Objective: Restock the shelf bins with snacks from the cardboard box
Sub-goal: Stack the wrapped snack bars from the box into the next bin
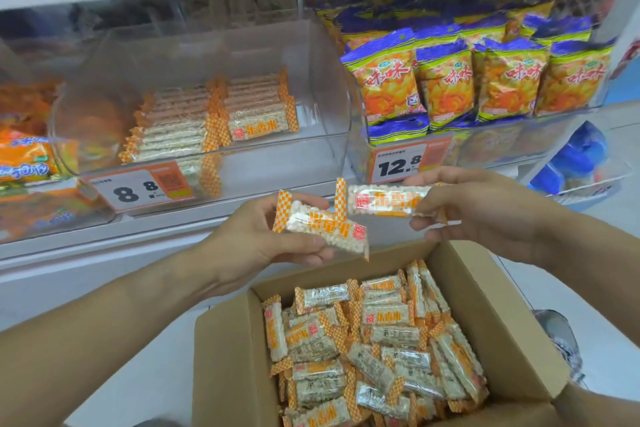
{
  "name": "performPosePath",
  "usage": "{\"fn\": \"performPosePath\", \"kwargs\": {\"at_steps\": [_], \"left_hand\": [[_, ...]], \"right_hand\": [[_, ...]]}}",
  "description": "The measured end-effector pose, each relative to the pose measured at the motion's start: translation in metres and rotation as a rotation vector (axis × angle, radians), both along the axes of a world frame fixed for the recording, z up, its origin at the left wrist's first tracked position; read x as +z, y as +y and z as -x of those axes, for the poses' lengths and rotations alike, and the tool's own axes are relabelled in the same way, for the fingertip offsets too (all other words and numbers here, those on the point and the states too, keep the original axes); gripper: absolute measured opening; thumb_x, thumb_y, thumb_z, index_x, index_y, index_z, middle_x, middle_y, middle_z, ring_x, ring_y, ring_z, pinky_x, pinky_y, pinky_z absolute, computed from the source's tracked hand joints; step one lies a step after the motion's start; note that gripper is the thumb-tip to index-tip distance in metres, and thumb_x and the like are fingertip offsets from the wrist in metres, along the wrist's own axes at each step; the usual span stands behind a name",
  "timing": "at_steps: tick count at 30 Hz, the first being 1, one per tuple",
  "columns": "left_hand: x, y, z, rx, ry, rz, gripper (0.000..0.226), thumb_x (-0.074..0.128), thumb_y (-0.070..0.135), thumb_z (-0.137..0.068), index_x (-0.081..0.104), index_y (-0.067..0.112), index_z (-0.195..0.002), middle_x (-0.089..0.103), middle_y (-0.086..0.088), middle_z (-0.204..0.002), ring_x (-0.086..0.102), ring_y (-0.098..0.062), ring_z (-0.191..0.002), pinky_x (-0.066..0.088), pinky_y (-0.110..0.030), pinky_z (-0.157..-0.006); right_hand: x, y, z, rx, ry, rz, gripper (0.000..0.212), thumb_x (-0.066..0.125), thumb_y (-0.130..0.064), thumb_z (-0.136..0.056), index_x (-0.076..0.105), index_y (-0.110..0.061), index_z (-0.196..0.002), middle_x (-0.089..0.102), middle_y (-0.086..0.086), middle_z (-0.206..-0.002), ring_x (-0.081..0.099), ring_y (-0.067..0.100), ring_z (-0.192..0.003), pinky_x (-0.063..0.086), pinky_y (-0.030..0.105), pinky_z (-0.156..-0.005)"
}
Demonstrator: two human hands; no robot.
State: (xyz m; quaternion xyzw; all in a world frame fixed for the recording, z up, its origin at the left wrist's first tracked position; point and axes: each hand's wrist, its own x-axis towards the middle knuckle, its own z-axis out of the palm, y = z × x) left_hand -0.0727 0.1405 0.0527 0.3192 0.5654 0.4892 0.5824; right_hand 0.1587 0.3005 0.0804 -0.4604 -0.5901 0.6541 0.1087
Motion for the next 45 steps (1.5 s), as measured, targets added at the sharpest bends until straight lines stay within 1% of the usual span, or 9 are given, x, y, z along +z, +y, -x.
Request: {"fn": "performPosePath", "kwargs": {"at_steps": [7,11,18,23,26,29,33,39,45], "left_hand": [[0.013,-0.001,-0.008,0.089,-0.224,-0.001,0.041,0.059,0.008,-0.084,0.062,0.001,-0.124,0.069,-0.026,-0.116,0.069,-0.047,-0.101,0.057,-0.047,-0.090],[0.013,0.001,-0.004,0.169,-0.149,0.019,0.033,0.055,0.005,-0.096,0.060,0.007,-0.128,0.067,-0.022,-0.120,0.071,-0.046,-0.096,0.061,-0.041,-0.080],[0.008,0.005,0.006,0.139,0.190,-0.009,0.033,0.063,0.031,-0.089,0.058,0.003,-0.105,0.075,-0.018,-0.089,0.067,-0.027,-0.062,0.043,-0.024,-0.046],[0.000,0.008,0.008,0.184,0.333,0.002,0.048,0.050,0.050,-0.092,0.073,0.009,-0.102,0.052,0.004,-0.057,0.045,-0.010,-0.050,0.038,-0.023,-0.052],[0.001,0.010,0.005,0.094,0.267,0.075,0.030,0.064,0.041,-0.094,0.056,0.011,-0.091,0.056,0.001,-0.062,0.053,-0.014,-0.058,0.046,-0.034,-0.067],[0.002,0.008,0.006,0.018,0.132,0.177,0.046,0.078,0.018,-0.065,0.042,0.011,-0.095,0.056,-0.007,-0.071,0.055,-0.023,-0.069,0.047,-0.043,-0.074],[-0.003,0.006,0.002,0.025,0.212,0.178,0.047,0.075,0.002,-0.085,0.043,0.006,-0.119,0.074,-0.012,-0.084,0.070,-0.024,-0.070,0.056,-0.042,-0.070],[0.000,0.007,0.002,0.142,0.238,0.106,0.033,0.064,0.020,-0.095,0.058,0.018,-0.127,0.074,-0.005,-0.084,0.064,-0.009,-0.060,0.048,-0.018,-0.052],[0.009,0.005,-0.005,-0.094,0.062,0.137,0.039,0.048,0.050,-0.093,0.065,0.032,-0.122,0.072,-0.007,-0.118,0.061,-0.019,-0.097,0.045,-0.032,-0.086]], "right_hand": [[0.003,-0.002,0.006,0.007,0.039,-0.071,0.017,0.063,-0.005,-0.093,0.069,-0.005,-0.109,0.075,0.016,-0.102,0.073,0.025,-0.081,0.056,0.037,-0.072],[0.004,-0.005,0.009,0.008,0.065,-0.084,0.023,0.068,-0.004,-0.090,0.065,-0.005,-0.113,0.076,0.016,-0.102,0.074,0.028,-0.086,0.055,0.035,-0.070],[0.010,-0.006,0.010,-0.051,0.181,-0.092,0.045,0.078,-0.014,-0.069,0.060,-0.007,-0.109,0.076,0.017,-0.098,0.073,0.025,-0.080,0.050,0.035,-0.068],[0.011,-0.013,0.011,-0.010,0.248,-0.091,0.034,0.076,-0.021,-0.072,0.065,-0.010,-0.103,0.074,0.012,-0.091,0.066,0.021,-0.078,0.043,0.034,-0.066],[0.010,-0.018,0.011,0.039,0.264,-0.083,0.026,0.074,-0.022,-0.076,0.068,-0.013,-0.099,0.074,0.012,-0.091,0.064,0.020,-0.076,0.042,0.034,-0.067],[0.009,-0.018,0.012,0.061,0.280,-0.073,0.023,0.073,-0.024,-0.076,0.070,-0.013,-0.097,0.072,0.011,-0.089,0.061,0.018,-0.073,0.042,0.034,-0.067],[0.005,-0.015,0.013,0.124,0.278,-0.007,0.027,0.086,-0.028,-0.067,0.076,-0.017,-0.090,0.072,0.009,-0.088,0.062,0.016,-0.071,0.046,0.027,-0.061],[-0.003,-0.011,0.014,0.199,0.236,0.000,0.056,0.099,-0.041,-0.043,0.075,-0.016,-0.087,0.075,0.015,-0.093,0.067,0.018,-0.072,0.049,0.020,-0.055],[-0.009,-0.029,0.027,0.199,0.213,-0.008,0.040,0.088,-0.022,-0.060,0.066,-0.007,-0.089,0.074,0.012,-0.083,0.070,0.016,-0.066,0.053,0.020,-0.056]]}}
